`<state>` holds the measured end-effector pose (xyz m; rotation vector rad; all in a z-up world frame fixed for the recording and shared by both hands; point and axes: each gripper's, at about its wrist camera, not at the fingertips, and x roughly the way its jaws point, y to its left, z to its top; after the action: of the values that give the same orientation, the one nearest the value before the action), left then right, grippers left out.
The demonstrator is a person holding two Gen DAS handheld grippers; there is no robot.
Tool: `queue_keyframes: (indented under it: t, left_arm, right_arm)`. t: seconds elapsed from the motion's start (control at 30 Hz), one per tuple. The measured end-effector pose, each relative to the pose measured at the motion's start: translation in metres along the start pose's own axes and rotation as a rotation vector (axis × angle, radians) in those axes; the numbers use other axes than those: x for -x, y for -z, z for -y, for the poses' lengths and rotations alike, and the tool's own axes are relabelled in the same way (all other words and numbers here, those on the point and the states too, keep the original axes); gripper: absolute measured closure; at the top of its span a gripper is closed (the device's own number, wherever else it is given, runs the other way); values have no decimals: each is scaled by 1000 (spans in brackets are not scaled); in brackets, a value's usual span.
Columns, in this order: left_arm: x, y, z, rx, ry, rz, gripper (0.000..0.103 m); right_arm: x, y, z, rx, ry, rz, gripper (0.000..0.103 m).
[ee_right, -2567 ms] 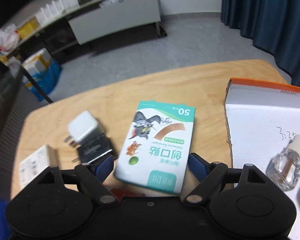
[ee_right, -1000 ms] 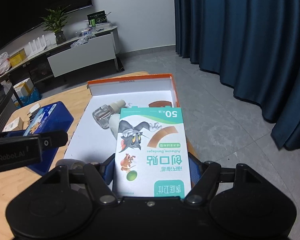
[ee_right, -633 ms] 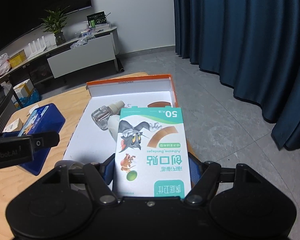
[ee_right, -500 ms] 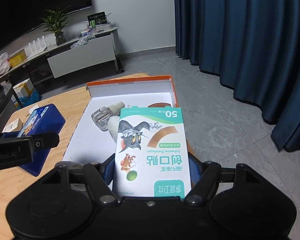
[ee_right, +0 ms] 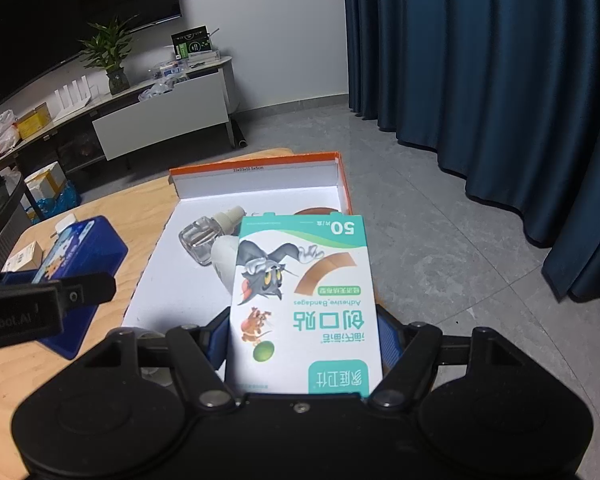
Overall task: Organize rigid objects
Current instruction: 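Carry the blue box and the bandage box over the white box with both tools, then hold the blue box in left while right lowers the bandage box into the box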
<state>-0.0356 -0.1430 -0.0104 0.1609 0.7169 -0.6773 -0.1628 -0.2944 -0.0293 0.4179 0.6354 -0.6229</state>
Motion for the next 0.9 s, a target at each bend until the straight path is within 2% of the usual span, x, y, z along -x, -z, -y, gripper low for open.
queue_keyframes:
  t: [0.9]
  left_arm:
    - [-3, 1, -4, 10, -4, -7, 40]
  right_arm:
    - [-9, -8, -9, 40, -8, 2, 19]
